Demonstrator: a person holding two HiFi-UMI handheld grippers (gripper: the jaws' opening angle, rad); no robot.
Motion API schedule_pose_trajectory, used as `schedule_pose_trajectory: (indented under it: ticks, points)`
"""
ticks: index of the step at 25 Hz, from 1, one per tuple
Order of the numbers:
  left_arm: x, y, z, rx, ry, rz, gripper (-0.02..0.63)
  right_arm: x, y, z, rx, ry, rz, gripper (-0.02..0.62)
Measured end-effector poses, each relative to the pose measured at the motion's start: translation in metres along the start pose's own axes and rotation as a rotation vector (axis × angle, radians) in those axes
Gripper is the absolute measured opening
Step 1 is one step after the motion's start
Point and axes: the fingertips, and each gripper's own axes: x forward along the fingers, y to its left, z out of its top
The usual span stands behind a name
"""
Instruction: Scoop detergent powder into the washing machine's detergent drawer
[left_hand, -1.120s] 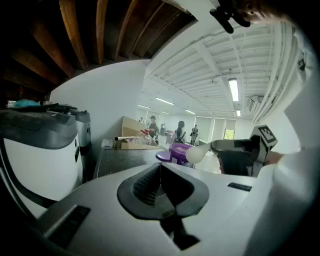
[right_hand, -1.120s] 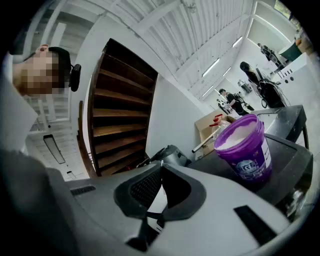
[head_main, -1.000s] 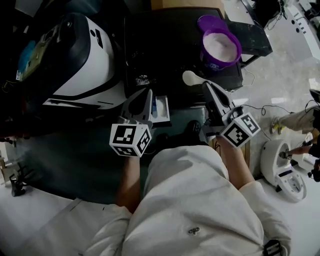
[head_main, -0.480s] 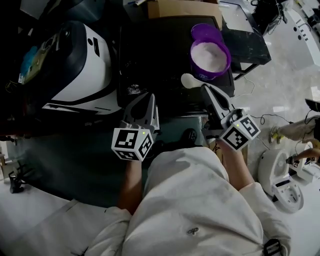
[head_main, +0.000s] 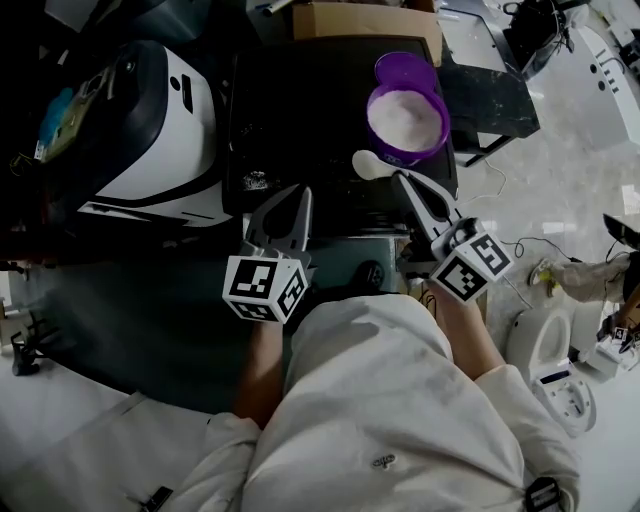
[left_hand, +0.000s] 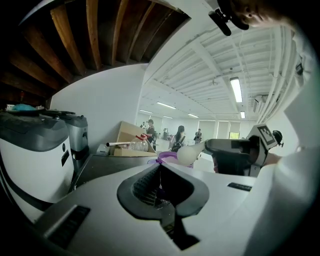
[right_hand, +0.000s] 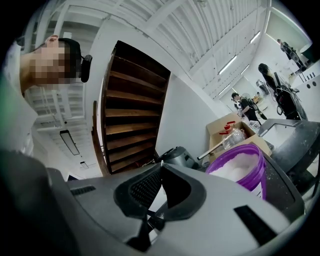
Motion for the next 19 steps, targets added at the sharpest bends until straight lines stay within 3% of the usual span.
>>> schedule_pose_trajectory:
  ticks: [19]
  points:
    - [0.013, -0.014, -0.001, 0.004, 0.006, 0.008, 0.018, -0.003, -0.010, 0.002, -0.002, 0.024, 0.026, 0.008]
